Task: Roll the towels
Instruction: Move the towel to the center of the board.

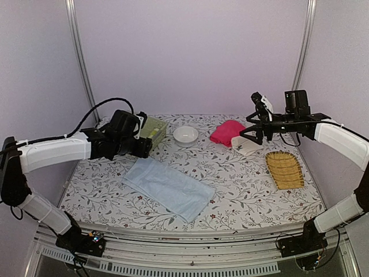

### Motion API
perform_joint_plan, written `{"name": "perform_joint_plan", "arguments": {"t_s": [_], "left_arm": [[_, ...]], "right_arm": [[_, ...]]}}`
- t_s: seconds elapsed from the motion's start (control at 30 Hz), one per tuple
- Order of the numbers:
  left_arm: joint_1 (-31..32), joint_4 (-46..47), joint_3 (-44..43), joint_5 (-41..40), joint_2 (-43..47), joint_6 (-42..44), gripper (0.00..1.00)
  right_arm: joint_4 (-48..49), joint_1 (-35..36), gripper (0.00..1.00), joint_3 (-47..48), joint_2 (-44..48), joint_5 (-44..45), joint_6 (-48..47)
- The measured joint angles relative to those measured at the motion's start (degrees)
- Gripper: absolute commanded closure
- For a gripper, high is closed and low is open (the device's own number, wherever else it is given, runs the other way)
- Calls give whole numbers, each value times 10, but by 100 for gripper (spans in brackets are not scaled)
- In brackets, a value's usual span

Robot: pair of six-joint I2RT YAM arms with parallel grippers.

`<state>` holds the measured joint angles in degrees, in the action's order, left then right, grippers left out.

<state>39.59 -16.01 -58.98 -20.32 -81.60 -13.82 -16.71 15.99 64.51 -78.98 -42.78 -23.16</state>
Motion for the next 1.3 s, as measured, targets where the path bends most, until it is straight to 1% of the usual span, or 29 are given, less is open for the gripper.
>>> {"name": "perform_joint_plan", "arguments": {"t_s": [0.03,0.1,0.13,0.2,0.3,0.43,0.63,0.77,0.83,0.97,1.07,1.13,1.2,1.27,1.3], "left_arm": [[0,-9,2,11,-17,0,63],[0,-22,13,40,-42,-6,78],[0,-27,19,52,-49,-9,83],[0,-35,37,88,-66,-21,85],[1,-34,37,114,-87,-32,83],[7,-33,23,146,-148,-45,79],[39,-37,-35,171,-250,-51,77],[66,-33,-113,181,-318,-47,77],[80,-25,-160,189,-355,-37,77],[111,-10,-259,215,-429,4,74],[137,-2,-323,227,-474,43,68],[151,-2,-344,229,-487,66,61],[158,-1,-338,227,-482,81,56],[162,8,-303,225,-454,93,54],[163,12,-279,225,-432,95,54]], "right_arm": [[-2,0,1,0,-2,-12,-2],[-6,0,1,0,-3,-31,-6],[-8,0,1,0,-3,-36,-9],[-7,0,1,-2,-3,-45,-16],[-1,0,1,-16,-2,-44,-22],[-3,0,1,-30,-2,-38,-38],[18,5,1,-64,25,55,-54],[35,6,1,-65,25,126,-51],[55,4,1,-70,25,146,-46],[66,-2,1,-70,16,145,-17],[65,-3,1,-67,3,134,2],[62,-3,1,-67,1,129,9],[62,-3,1,-67,1,124,13],[61,-3,1,-67,1,122,13],[61,-3,2,-67,1,122,13]]}}
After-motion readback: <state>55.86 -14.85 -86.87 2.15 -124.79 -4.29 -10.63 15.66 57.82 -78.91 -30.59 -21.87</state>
